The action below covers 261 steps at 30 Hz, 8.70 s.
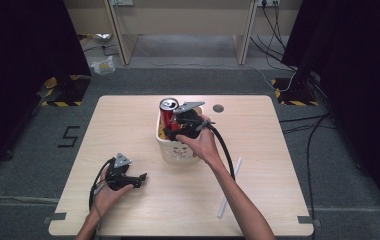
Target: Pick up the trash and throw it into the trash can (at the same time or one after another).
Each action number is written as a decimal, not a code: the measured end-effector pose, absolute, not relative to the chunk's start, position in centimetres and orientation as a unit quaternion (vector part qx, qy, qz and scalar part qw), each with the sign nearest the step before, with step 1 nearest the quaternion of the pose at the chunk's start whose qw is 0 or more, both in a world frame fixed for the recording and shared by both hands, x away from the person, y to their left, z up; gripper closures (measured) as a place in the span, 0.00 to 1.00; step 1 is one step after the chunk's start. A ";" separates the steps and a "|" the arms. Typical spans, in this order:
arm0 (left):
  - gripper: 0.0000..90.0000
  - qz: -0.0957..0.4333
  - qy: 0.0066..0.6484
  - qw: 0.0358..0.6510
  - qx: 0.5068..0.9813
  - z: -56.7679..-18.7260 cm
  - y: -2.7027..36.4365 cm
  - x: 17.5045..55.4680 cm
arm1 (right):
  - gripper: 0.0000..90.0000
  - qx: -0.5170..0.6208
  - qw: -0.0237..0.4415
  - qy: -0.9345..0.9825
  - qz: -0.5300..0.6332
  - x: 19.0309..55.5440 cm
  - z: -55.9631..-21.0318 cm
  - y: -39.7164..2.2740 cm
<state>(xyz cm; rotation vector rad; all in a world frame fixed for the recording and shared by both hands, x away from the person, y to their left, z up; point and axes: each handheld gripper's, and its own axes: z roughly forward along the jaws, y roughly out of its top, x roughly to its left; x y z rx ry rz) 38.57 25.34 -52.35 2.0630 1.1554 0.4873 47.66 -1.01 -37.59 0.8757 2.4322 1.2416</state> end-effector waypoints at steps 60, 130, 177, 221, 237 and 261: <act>0.11 0.187 0.448 0.356 0.799 -52.3 25.3 38.6 | 0.28 0.324 0.183 0.804 0.464 44.3 -33.7 -8.3; 0.11 0.187 0.448 0.355 0.799 -52.3 25.3 38.6 | 0.34 0.415 0.201 0.798 0.388 37.2 -44.9 -18.6; 0.11 0.187 0.448 0.356 0.798 -52.3 25.3 38.6 | 0.73 0.448 0.172 0.813 0.330 38.1 -50.2 -20.4; 0.11 0.187 0.448 0.356 0.798 -52.3 25.3 38.6 | 0.88 0.441 0.208 0.778 0.396 37.3 -46.4 -22.1; 0.11 0.187 0.448 0.356 0.798 -52.3 25.3 38.6 | 0.88 0.428 0.213 0.764 0.432 38.8 -42.9 -21.5; 0.11 0.188 0.448 0.356 0.799 -52.3 25.3 38.6 | 0.88 0.367 0.228 0.787 0.440 40.6 -37.3 -17.7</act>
